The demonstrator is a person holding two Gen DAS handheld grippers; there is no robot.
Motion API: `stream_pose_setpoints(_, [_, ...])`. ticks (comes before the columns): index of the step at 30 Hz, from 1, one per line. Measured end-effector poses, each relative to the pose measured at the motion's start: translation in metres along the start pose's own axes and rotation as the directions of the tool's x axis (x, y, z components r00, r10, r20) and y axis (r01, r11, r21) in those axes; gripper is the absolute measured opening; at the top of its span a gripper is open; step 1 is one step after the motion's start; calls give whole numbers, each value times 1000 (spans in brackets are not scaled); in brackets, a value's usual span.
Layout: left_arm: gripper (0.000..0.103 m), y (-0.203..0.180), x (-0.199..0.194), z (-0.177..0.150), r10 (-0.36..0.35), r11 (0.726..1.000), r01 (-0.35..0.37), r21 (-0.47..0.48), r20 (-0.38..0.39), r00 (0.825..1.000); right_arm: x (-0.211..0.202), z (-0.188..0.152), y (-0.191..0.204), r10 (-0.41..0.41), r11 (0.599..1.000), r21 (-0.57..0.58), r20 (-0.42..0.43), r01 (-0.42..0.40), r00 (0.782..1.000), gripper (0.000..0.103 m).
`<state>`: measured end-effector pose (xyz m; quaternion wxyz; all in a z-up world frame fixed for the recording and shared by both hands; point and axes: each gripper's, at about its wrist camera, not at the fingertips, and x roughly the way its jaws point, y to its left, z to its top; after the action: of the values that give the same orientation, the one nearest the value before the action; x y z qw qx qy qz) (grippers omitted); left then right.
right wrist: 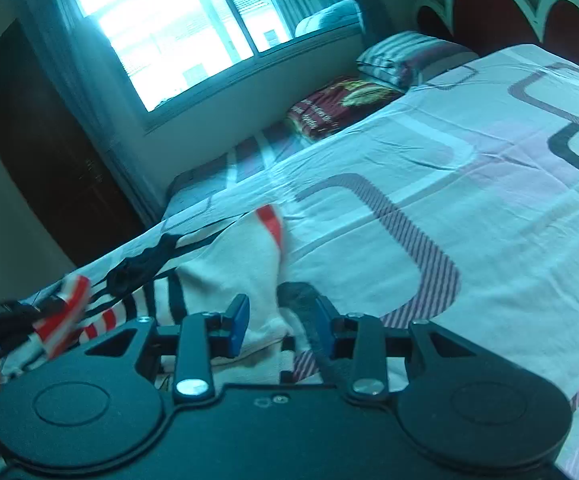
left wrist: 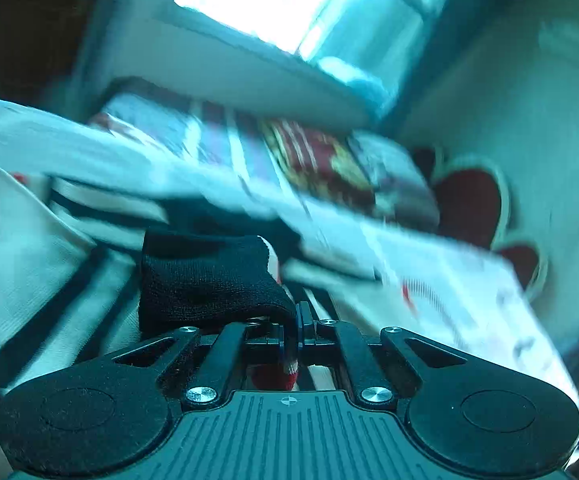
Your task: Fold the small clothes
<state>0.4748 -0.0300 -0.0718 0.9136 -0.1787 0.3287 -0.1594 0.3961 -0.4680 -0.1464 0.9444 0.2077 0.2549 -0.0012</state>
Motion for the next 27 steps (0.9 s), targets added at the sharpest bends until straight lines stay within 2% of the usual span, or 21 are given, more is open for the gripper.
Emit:
stream_pose_setpoints(4, [6,-29,34,-19,78,994,-70,78,-104,992,2,1,-5,8,1000,26,-7,-8,1000,40])
stream_pose_setpoints(5, [21,-32,28,-28,84,992,-75,103,-88,993,3,0,-5,16,999,32,-11,-16,1000,42])
stream_pose_setpoints(6, [37,-35,25,-30,46,992,-36,120,-86,995,6,-1,-3,29,999,38,-15,-28,999,43])
stream_pose_setpoints(7, [68,-38,18,-30,2,991,10,132,-91,996,8,-2,0,45,998,40,-18,-44,999,46])
stream_pose_setpoints(8, [75,-41,1,-29,-3,988,13,151,-70,998,10,-3,4,60,997,40,-19,-60,998,49])
stream_pose_setpoints(10, [75,-35,-40,-30,12,979,-8,206,-16,1000,17,-4,19,100,995,31,-24,-100,995,55])
stream_pose_setpoints(12, [75,-13,-76,-28,32,979,-38,199,32,999,27,-8,42,153,988,-5,-43,-153,987,55])
stream_pose_setpoints(13, [74,1,-95,-31,70,977,-79,199,50,996,34,-11,57,184,981,-43,-63,-187,981,54])
stream_pose_setpoints(14, [64,18,-108,-33,118,969,-131,210,71,990,39,-14,73,209,972,-93,-81,-217,974,54])
stream_pose_setpoints(15, [60,34,-119,-35,184,955,-198,221,82,980,45,-19,93,231,955,-166,-99,-245,968,54])
stream_pose_setpoints(17, [54,68,-134,-39,293,929,-304,211,82,953,55,-30,131,247,908,-315,-126,-275,961,54])
stream_pose_setpoints(20, [54,104,-142,-41,369,909,-375,179,69,927,70,-48,182,239,803,-527,-141,-277,961,54])
stream_pose_setpoints(23, [54,124,-130,-39,397,899,-397,185,35,917,91,-65,217,188,683,-691,-149,-238,971,52])
stream_pose_setpoints(25, [54,127,-119,-37,399,896,-398,198,36,916,105,-76,234,121,590,-788,-126,-174,985,50])
stream_pose_setpoints(27, [49,125,-113,-35,403,889,-404,215,53,914,114,-86,242,82,508,-851,-105,-132,991,43])
